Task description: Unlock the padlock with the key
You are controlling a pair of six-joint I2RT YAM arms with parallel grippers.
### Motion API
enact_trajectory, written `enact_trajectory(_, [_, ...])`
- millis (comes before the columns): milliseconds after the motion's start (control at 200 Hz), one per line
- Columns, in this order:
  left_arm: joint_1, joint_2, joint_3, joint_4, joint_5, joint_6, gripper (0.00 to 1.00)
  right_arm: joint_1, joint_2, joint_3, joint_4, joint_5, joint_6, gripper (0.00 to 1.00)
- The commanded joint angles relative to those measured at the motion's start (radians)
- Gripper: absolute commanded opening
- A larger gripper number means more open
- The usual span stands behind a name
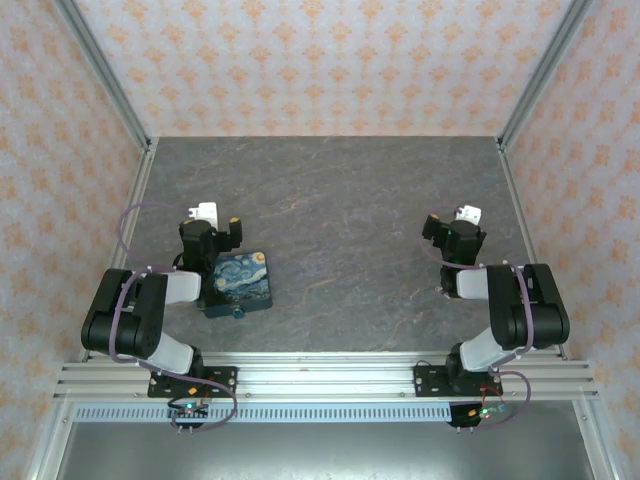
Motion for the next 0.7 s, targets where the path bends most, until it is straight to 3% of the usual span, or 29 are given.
enact_trajectory(0, [0.005,0.001,0.019,-0.010,-0.030,-0.003,1.00,0.003,-0.007,-0.007,0.032,0.016,0.003,0.99])
enact_trajectory(566, [0.007,-0.007,0.028,-0.030,-0.037,-0.011,1.00,-0.004,-0.017,-0.004,0.028,-0.018,0.002,0.99])
enact_trajectory(696, [0.011,-0.074,0.128,-0.248,-0.096,-0.039,1.00,-0.004,-0.153,0.094,-0.257,0.042,0.024,0.99])
